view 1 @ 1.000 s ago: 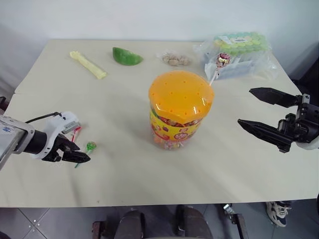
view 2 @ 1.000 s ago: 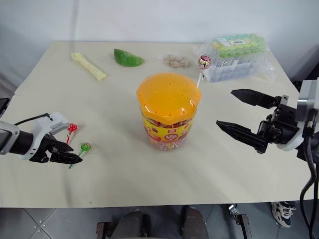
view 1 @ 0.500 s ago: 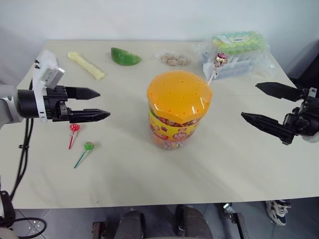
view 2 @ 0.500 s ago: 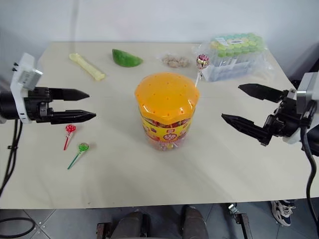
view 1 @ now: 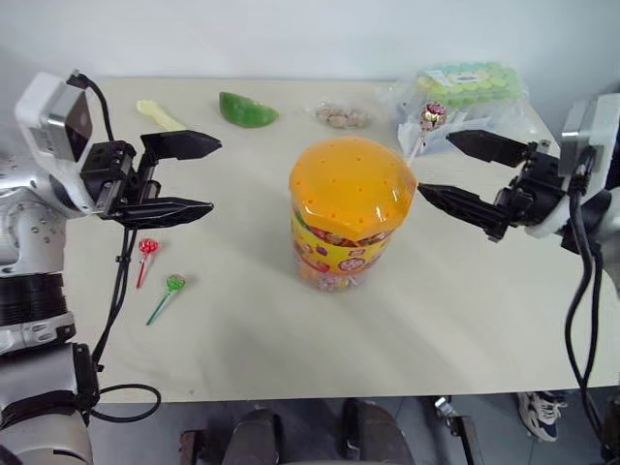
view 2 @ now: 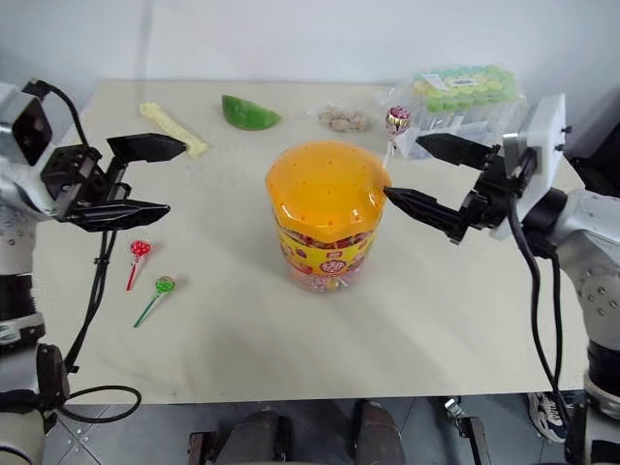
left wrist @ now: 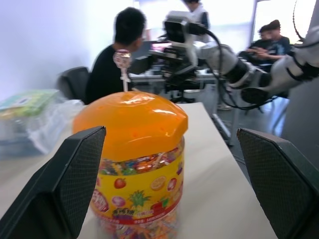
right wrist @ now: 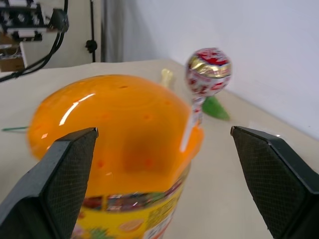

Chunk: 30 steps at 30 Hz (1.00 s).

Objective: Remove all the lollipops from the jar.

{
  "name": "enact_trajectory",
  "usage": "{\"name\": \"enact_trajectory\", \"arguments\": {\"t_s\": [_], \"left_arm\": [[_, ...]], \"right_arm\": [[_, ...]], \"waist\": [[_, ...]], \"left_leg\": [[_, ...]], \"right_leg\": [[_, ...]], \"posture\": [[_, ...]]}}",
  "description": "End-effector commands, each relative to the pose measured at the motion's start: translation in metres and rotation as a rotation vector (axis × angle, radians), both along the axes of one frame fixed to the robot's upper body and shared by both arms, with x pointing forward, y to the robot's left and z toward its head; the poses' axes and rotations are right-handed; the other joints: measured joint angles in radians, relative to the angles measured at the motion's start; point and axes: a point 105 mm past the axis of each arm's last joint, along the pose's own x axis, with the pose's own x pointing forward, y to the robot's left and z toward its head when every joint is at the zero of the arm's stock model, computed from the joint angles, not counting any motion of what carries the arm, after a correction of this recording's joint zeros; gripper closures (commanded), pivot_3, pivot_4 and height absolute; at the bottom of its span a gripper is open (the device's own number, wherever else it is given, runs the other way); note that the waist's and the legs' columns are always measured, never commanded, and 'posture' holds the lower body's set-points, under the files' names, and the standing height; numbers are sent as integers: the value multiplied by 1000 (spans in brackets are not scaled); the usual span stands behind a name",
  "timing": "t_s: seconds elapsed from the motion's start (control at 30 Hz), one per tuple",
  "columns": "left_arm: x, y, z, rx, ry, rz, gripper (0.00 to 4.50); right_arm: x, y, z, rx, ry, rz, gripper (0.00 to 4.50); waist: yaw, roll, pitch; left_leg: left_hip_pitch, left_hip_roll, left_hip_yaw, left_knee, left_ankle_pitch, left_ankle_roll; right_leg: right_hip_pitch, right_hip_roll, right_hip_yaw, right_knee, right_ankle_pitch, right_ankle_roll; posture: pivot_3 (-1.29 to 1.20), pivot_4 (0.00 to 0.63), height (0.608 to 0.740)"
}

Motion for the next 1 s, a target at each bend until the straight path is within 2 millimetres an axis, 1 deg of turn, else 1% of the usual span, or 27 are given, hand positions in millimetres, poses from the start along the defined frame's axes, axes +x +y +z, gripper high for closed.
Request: {"name": "enact_trajectory", "arguments": {"t_s": [0.03, 0.1, 0.17, 0.27, 0.37, 0.47, 0.5, 0.53, 0.6, 0.67, 0.73, 0.83, 1.0], "left_arm": [[0, 0, 9, -11, -49, 7, 32], [1, -2, 8, -12, -46, 2, 32], [2, -4, 7, -19, -51, 2, 32], [3, -8, 5, -26, -53, -1, 32], [1, -10, 4, -37, -48, -7, 0], [0, -11, 2, -39, -48, -9, 0], [-1, -11, 2, -42, -46, -7, 0], [-1, -11, 2, -44, -45, -6, 0], [-2, -12, 1, -47, -45, -8, 0], [-3, -13, 1, -51, -46, -10, 0], [-3, -13, 1, -54, -46, -11, 0], [-3, -14, 2, -56, -45, -13, 0], [-1, -13, 1, -38, -37, -24, 0]], "right_arm": [[3, 0, 7, 23, -35, 4, 0], [7, 4, 8, 33, -24, 22, 0], [12, 8, 5, 2, -34, 18, 0], [18, 15, 9, 23, -48, 33, 0], [23, 21, 13, 52, -43, 51, 600], [25, 24, 16, 63, -38, 62, 1584], [26, 25, 16, 60, -30, 64, 2012], [26, 26, 16, 56, -24, 66, 2302], [26, 26, 17, 49, -21, 69, 3053], [26, 25, 21, 46, -26, 69, 3679], [25, 25, 25, 45, -35, 69, 4441], [23, 25, 35, 43, -60, 71, 4441], [19, 22, 62, 74, -120, 57, 4441]], "waist": [[0, 0, 0], [-1, 0, 0], [-2, 0, 0], [-4, 0, 0], [-9, 0, 0], [-9, 0, 0], [-9, 0, 0], [-10, 0, 0], [-10, 0, 0], [-11, 0, 0], [-11, 0, 0], [-11, 0, 0], [-20, 0, 0]], "left_leg": [[0, 0, 0, 0, 0, 0], [-1, 0, 0, 0, 0, 0], [-1, 0, 0, 0, 0, 0], [-1, 0, 0, 0, 0, 0], [-1, 0, 0, 0, 0, 0], [-1, 0, 0, 0, 0, 0], [-1, 0, 0, -1, 0, 0], [-1, 0, 0, -1, 0, 0], [-1, 0, 0, -1, 0, 0], [-1, 0, 0, -1, 0, 0], [-1, 0, 0, 0, 0, 0], [-1, 0, 0, -1, 0, 0], [-1, 0, 0, -1, 0, 0]], "right_leg": [[0, 0, 0, 0, 0, 0], [-1, 0, 0, -1, 0, 0], [-1, 0, 0, -1, 0, 0], [-1, 0, 0, 0, 0, 0], [-1, 0, 0, 0, 0, 0], [-1, 0, 0, 0, 0, 0], [-1, 0, 0, 0, 0, 0], [-1, 0, 0, -1, 0, 0], [-1, 0, 0, 0, 0, 0], [-1, 0, 0, 0, 0, 0], [-1, 0, 0, 0, 0, 0], [-1, 0, 0, 0, 0, 0], [-1, 0, 0, 0, 0, 0]], "posture": [[0, 150, 740], [0, 150, 740], [0, 150, 740], [0, 150, 740], [0, 150, 740], [0, 150, 740], [0, 150, 740], [0, 150, 740], [0, 150, 740], [0, 150, 740], [0, 150, 740], [0, 150, 740], [0, 150, 740]]}}
